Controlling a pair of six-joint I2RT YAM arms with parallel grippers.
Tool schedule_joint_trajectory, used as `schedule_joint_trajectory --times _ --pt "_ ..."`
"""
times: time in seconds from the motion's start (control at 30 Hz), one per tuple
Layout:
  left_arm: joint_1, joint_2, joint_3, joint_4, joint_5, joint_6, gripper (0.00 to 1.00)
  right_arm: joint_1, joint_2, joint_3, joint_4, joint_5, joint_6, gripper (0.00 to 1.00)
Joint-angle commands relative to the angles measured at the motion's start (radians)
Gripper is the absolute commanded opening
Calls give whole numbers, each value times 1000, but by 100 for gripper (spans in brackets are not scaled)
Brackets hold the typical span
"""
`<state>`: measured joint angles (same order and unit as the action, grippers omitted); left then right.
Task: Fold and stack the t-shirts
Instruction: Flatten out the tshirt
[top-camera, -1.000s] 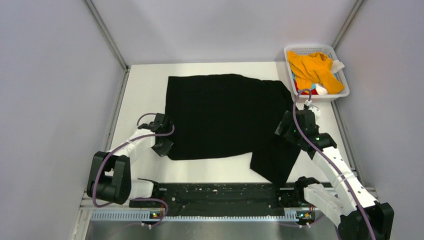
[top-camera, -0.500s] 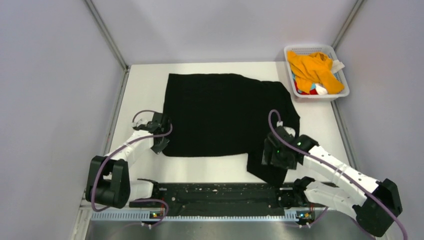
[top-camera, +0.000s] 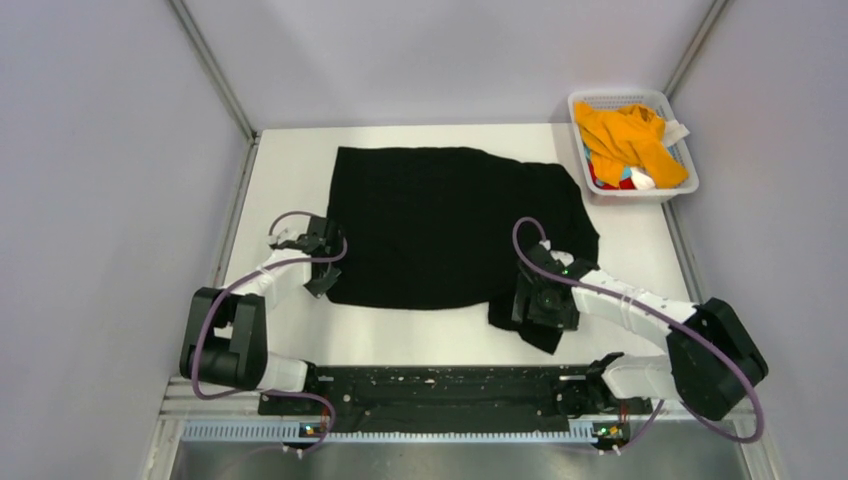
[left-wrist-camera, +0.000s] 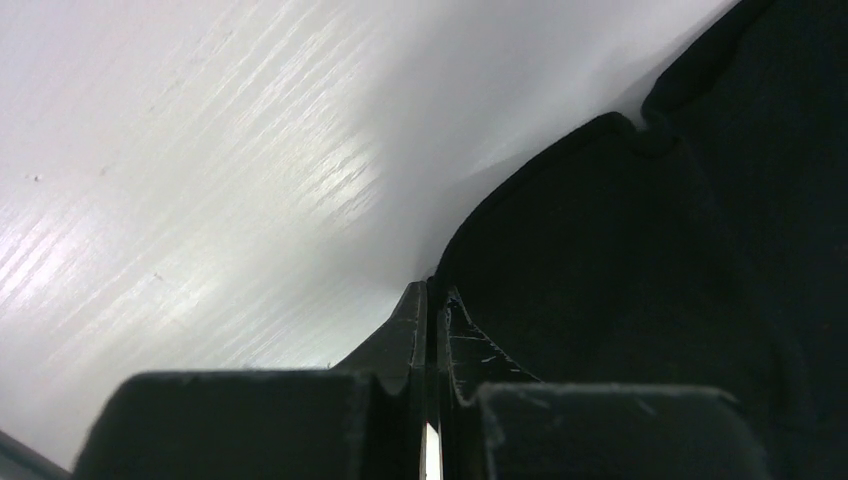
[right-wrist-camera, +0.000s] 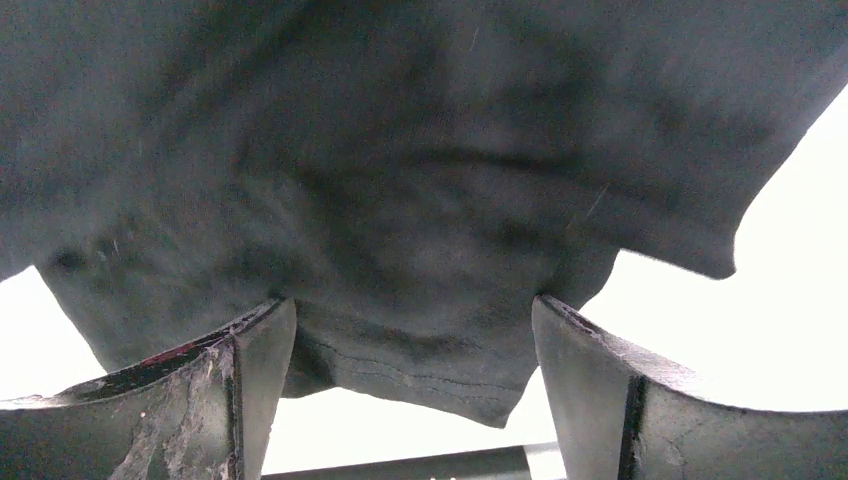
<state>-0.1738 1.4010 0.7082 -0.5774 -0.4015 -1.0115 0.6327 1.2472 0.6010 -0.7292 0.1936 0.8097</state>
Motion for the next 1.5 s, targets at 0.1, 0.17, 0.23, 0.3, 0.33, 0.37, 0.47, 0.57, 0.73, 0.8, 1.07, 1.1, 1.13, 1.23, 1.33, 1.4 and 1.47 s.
schedule_joint_trajectory --times 0.1,0.17,0.23,0.3,0.33,0.37,0.47,0.57,0.73,0.8,1.07,1.1,1.13,1.23,1.33,1.4,1.47 --pt "34 43 83 70 -9 40 0 -101 166 112 240 64 -154 87" --pt "36 33 79 70 -6 41 0 -99 118 113 181 52 -162 87" --pt "36 12 66 69 1 44 0 -86 36 106 103 50 -161 87" --pt "36 -4 49 69 11 51 0 -52 -50 101 7 55 -137 87" --pt "37 -11 40 67 19 56 0 -33 -89 96 -30 55 -116 86" --pt "37 -17 33 66 28 59 0 -16 -122 89 -57 47 -94 86" --pt "36 -32 12 66 46 65 0 35 -179 57 -101 15 -35 84" --pt "36 -47 -1 68 48 66 0 55 -176 5 -117 -4 0 83" --pt "36 -61 -11 64 48 67 0 70 -178 -25 -140 1 31 78" --pt "36 -62 -13 65 54 67 0 70 -165 -28 -114 25 31 75" --pt "36 -71 -12 54 58 60 0 72 -32 -46 -3 16 38 57" --pt "36 -76 -13 50 56 57 0 71 -30 -53 -5 13 45 54" --pt "36 -81 -16 50 56 56 0 72 -33 -62 -5 12 55 51" --pt "36 -97 -26 48 54 54 0 72 -54 -91 11 15 72 33" --pt "37 -107 -23 37 55 60 0 72 -79 -108 35 37 90 5" --pt "36 -118 -12 19 48 67 0 72 -103 -92 35 74 92 0" --pt "37 -143 5 -10 38 72 0 72 -144 -34 14 145 76 0"
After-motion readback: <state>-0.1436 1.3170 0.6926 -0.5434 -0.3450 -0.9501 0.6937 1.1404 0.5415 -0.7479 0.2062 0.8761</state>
